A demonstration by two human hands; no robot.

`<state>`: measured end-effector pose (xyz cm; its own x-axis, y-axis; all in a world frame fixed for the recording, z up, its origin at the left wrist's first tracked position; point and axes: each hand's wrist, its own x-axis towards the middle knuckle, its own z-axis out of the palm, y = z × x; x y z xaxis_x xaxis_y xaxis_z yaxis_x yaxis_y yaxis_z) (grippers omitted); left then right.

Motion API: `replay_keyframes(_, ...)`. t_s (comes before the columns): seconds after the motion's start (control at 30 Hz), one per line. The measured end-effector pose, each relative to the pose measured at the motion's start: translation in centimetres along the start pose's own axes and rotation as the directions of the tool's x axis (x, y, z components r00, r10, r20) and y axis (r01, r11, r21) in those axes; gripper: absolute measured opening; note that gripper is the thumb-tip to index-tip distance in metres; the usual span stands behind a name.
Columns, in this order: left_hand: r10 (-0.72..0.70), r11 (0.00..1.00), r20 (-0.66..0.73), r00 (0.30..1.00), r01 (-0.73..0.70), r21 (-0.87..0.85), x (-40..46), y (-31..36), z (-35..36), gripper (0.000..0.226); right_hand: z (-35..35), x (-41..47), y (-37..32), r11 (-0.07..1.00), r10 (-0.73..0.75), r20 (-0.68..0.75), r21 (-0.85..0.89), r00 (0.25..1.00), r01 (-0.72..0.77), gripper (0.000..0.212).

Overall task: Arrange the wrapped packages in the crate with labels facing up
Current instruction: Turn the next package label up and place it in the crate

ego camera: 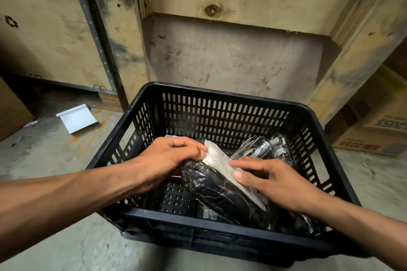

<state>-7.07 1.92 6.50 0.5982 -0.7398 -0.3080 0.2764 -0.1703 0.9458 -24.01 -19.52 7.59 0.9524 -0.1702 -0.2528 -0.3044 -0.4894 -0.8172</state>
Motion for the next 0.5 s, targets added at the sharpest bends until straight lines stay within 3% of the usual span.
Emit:
replay_keyframes(0.1,0.042,0.999,0.009,0.999,-0.043,0.019,0.1,0.7,-0.8,0.025,0.4,0.6,0.1,0.984,0.041,0.023,0.170,0.999,-0.044,0.074)
replay_keyframes(0.17,0.086,0.996,-0.005,0.996,-0.086,0.019,0.2,0.9,-1.4,0.033,0.7,1.3,0.1,0.982,0.068,0.008,0.176,0.998,-0.069,0.089)
replay_keyframes(0.27,0.153,0.985,-0.074,0.985,-0.158,-0.066,0.4,1.2,-2.3,0.027,0.6,2.0,0.0,0.971,0.087,-0.012,0.227,0.996,-0.082,0.107)
replay_keyframes(0.33,0.205,0.971,-0.153,0.967,-0.221,-0.093,0.6,1.7,-2.7,0.023,0.9,2.3,0.2,0.958,0.089,-0.024,0.275,0.996,-0.079,0.105)
replay_keyframes(0.4,0.232,0.963,-0.199,0.952,-0.253,-0.090,0.7,2.1,-2.9,0.021,1.6,2.4,0.1,0.852,0.082,0.032,0.516,0.996,-0.086,0.096)
replay_keyframes(0.43,0.226,0.964,-0.201,0.953,-0.248,-0.093,0.6,2.4,-3.1,0.022,2.0,2.6,0.1,0.783,0.064,0.061,0.616,0.996,-0.088,0.093)
replay_keyframes(0.5,0.209,0.968,-0.155,0.966,-0.227,-0.110,0.3,2.8,-3.5,0.031,2.5,3.2,0.4,0.755,0.021,0.039,0.654,0.999,-0.041,0.082)
